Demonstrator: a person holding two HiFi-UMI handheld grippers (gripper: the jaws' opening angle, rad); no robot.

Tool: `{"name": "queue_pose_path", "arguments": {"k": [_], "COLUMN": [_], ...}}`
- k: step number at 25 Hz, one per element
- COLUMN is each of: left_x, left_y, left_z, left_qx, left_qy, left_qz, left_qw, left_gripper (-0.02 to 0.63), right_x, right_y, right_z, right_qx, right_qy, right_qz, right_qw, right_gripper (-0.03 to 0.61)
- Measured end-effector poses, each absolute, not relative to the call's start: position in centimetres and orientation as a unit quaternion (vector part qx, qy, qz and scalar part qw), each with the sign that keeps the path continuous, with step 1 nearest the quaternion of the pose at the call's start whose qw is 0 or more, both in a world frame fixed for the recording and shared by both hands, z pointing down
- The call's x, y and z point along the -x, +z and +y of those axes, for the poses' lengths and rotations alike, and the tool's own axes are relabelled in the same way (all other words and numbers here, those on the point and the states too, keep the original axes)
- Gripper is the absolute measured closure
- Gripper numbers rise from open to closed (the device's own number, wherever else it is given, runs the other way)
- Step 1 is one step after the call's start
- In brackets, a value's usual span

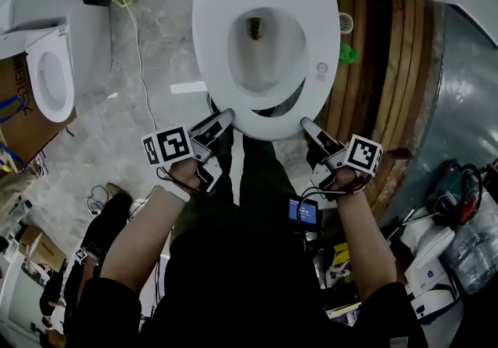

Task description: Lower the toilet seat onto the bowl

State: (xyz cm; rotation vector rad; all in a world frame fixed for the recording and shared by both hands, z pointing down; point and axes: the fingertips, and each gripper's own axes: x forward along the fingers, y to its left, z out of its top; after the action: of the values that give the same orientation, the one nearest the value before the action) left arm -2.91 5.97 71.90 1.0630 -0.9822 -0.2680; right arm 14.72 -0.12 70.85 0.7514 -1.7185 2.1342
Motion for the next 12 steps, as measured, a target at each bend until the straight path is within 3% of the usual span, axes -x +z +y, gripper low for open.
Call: {"name": "queue_pose_path", "arguments": {"k": [12], "left_x": [2.1], "left_y": [76.9], "left_z": [7.0], "left_qx": [-0.482], "left_qy": [-0.087], "left_qz": [-0.445], "left_qw": [0.75], "left_gripper": [0.437], "right_x": [-16.1], "right_y": [76.2], "right_z": [1.6], "right_qx": [-0.281], "right_qy": [0.743], "right_qz": [-0.576], "right_qw": [0.193], "right_gripper": [0.397]}}
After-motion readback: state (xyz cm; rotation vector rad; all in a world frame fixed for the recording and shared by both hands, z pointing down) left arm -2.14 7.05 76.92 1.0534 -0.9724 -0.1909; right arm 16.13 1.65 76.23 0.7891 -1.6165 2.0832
